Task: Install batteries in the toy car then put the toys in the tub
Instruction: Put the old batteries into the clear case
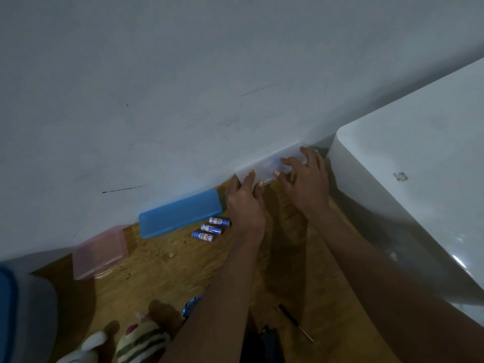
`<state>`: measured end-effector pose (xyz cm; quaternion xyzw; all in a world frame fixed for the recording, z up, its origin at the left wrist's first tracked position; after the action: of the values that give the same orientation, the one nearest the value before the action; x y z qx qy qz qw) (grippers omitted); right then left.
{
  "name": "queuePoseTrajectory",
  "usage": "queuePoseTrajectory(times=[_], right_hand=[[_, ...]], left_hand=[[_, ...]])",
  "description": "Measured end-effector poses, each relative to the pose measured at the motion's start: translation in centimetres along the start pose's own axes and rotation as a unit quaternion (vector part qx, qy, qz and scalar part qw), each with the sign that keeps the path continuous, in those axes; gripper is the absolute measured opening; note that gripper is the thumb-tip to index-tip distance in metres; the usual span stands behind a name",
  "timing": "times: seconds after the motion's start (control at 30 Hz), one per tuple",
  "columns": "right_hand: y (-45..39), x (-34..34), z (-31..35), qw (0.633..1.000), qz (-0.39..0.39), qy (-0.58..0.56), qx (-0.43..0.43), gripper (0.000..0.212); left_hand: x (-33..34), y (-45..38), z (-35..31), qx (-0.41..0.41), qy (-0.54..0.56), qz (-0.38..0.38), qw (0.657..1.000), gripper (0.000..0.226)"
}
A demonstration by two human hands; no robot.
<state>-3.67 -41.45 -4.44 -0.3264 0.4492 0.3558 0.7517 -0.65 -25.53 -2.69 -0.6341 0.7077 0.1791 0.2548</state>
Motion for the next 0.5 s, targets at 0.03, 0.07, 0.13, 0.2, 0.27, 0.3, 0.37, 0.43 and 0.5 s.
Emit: queuePoseTrajectory(times=[0.03, 0.07, 0.13, 0.2, 0.27, 0.3, 0.37, 0.43, 0.5], right_hand=[[-0.1, -0.1, 0.1, 1.000, 0.011, 0.019, 0.004, 0.049], [-0.2, -0.4, 0.4, 0.999, 0.027, 0.035, 0.008, 0.047], [-0.4, -1.2, 1.4, 0.998, 0.044, 0.048, 0.006, 0.042], [-0.3, -2.4, 2.9, 0.999, 0.032, 0.034, -0.022, 0.036], [0.8, -3.4, 5.3, 0.997, 0.032, -0.011, -0.066, 0.030], [1.7, -3.6, 6.7, 0.994, 0.045, -0.045, -0.092, 0.027], [3.8, -3.7, 9.6, 0.982, 0.083, -0.077, -0.148, 0.025], [5.5, -2.8, 11.8, 0.971, 0.133, -0.066, -0.188, 0.027], [7.0, -1.4, 13.5, 0.961, 0.176, -0.045, -0.208, 0.032]], left_hand=[[0.0, -0.1, 0.0, -0.003, -0.004, 0.012, 1.000, 0.038], [-0.2, -0.1, -0.1, -0.008, -0.007, 0.029, 1.000, 0.041], [-1.0, 0.2, -0.2, -0.004, -0.005, 0.059, 0.998, 0.049], [-2.6, 0.8, -0.7, 0.025, 0.020, 0.050, 0.998, 0.047], [-5.2, 1.7, -1.3, 0.064, 0.048, 0.000, 0.997, 0.034], [-6.6, 2.2, -1.4, 0.075, 0.059, -0.027, 0.995, 0.027], [-9.2, 3.2, -0.8, 0.065, 0.075, -0.061, 0.993, 0.021], [-11.2, 4.1, 0.6, 0.046, 0.072, -0.073, 0.994, 0.022], [-13.0, 5.0, 2.3, 0.035, 0.066, -0.071, 0.995, 0.021]])
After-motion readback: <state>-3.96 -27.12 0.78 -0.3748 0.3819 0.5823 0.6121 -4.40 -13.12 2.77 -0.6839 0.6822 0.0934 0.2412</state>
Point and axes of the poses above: each hand's wrist, its own y-axis away from the middle knuckle, its own x-axis out of the palm, z = x × y, the point moved 4 cm from there along -y, towards the middle knuckle, and after that the axes turned 7 degrees about y, right-handed, at the moved point
